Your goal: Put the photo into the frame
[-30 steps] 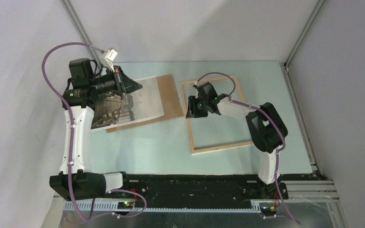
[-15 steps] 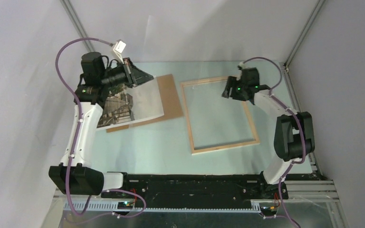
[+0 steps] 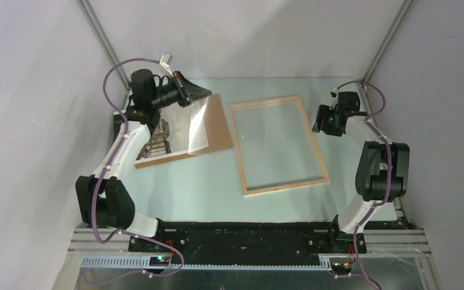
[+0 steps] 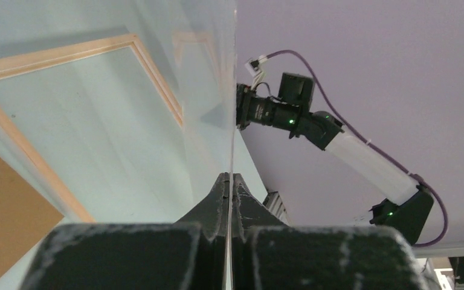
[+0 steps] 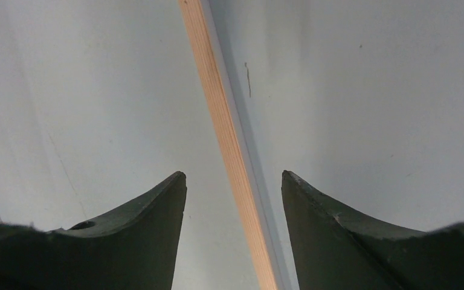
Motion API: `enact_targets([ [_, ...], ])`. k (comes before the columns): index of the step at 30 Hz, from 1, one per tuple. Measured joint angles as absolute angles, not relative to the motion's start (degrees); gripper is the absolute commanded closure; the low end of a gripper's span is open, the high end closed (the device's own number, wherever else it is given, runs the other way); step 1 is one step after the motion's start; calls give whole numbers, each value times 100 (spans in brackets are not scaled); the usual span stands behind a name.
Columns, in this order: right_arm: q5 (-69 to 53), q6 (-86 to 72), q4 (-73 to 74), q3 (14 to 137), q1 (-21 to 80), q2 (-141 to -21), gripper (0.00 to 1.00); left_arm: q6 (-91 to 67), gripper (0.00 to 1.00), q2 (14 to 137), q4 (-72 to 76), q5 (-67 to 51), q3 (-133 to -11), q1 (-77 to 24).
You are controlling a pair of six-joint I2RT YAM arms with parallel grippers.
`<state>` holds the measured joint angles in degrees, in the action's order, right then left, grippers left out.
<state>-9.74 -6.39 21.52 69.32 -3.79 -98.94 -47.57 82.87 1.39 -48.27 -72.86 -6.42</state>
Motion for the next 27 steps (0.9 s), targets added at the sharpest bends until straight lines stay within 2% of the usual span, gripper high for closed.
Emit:
enact_targets([
  [8,-1087,-449,2204,6716,-401,-10302,44,-5520,100,8635,873,-4661,-7188,-777],
  [13,-1116,-427,2193,6622,-423,-10547,65,-5861,100,8840,1155,-4571,-7026,-801],
  [18,-1284,-491,2132,6558,-464,-10547,78,-6058,100,8921,1319,-4447,-6888,-834],
  [27,-1358,-742,1918,6060,-513,-10197,85,-6287,100,9028,1785,-4211,-6652,-1098],
])
